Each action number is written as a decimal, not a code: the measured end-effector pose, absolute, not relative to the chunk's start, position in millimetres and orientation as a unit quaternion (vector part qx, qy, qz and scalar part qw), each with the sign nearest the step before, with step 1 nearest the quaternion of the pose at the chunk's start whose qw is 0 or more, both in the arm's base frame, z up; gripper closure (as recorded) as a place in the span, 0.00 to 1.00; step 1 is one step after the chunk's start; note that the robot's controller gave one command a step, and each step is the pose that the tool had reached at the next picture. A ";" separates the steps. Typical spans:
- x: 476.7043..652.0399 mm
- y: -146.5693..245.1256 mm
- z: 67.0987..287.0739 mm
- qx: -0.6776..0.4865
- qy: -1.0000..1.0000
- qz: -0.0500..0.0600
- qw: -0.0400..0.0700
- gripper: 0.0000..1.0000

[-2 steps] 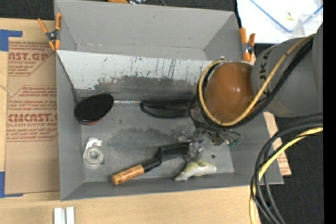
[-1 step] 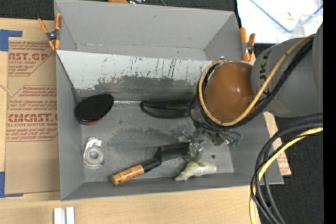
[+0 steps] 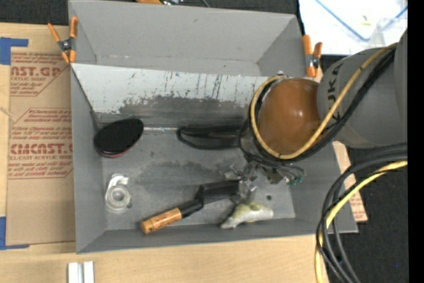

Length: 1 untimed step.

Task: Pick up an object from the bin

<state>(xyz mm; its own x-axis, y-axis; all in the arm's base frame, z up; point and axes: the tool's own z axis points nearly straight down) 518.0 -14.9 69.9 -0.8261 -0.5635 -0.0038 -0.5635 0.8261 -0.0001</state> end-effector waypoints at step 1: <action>518.0 -14.9 69.9 -0.295 0.956 0.001 0.002 1.00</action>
Offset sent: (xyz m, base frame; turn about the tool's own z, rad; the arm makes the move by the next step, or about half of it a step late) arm 0.0000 0.0000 0.0000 0.0000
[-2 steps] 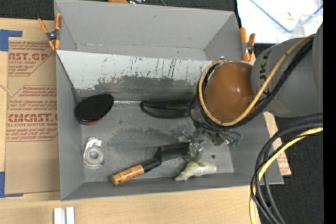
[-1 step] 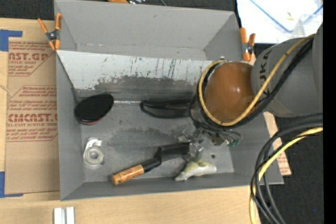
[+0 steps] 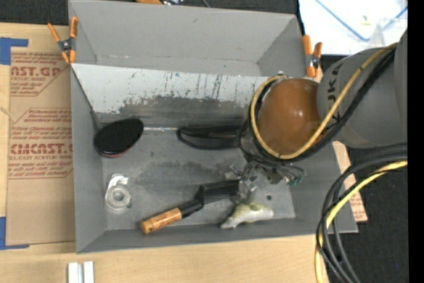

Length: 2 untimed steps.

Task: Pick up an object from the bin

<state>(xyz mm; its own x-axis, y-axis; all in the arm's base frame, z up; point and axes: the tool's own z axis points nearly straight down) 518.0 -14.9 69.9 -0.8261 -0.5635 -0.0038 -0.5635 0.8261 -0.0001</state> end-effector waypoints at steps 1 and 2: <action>519.8 -15.1 70.9 -0.295 0.955 0.000 0.005 0.00; 518.5 -15.2 70.0 -0.294 0.956 0.000 0.003 1.00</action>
Offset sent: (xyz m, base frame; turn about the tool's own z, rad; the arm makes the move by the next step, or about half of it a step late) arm 0.0000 0.0000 0.0000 0.0000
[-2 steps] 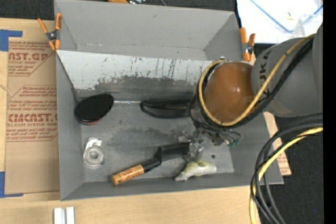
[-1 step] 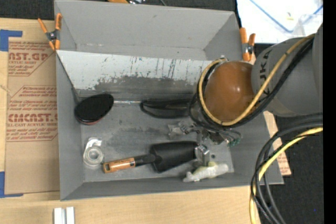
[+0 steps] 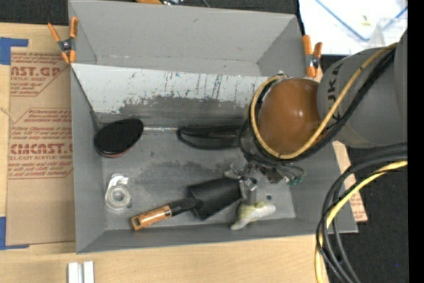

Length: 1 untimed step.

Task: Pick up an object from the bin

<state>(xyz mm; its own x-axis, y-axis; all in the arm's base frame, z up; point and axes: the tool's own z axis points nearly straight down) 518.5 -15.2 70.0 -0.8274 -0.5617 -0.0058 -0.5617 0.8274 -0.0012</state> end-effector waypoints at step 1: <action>518.5 -15.2 70.0 -0.294 0.956 0.000 0.003 1.00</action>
Offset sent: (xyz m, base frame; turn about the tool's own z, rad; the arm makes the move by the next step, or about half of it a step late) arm 0.0000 0.0000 0.0000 0.0000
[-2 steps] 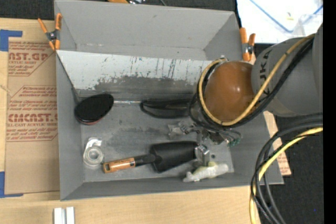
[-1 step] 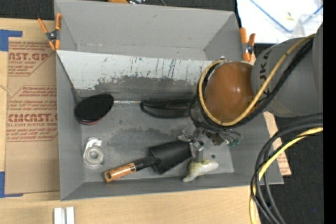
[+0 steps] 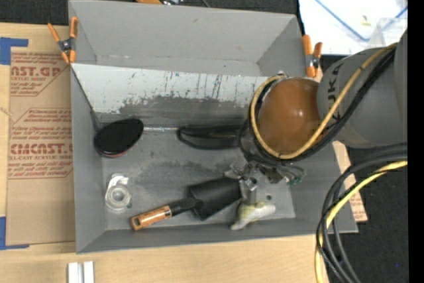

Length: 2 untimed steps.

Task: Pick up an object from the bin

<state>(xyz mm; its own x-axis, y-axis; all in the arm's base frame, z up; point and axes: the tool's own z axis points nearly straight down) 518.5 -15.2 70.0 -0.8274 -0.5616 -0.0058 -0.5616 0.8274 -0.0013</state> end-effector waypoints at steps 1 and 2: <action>518.5 -15.2 70.0 -0.294 0.956 0.000 0.003 1.00; 518.5 -15.2 70.0 -0.294 0.956 0.000 0.003 1.00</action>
Offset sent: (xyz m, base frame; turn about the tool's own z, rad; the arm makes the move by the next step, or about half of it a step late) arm 0.0000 0.0000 0.0000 0.0000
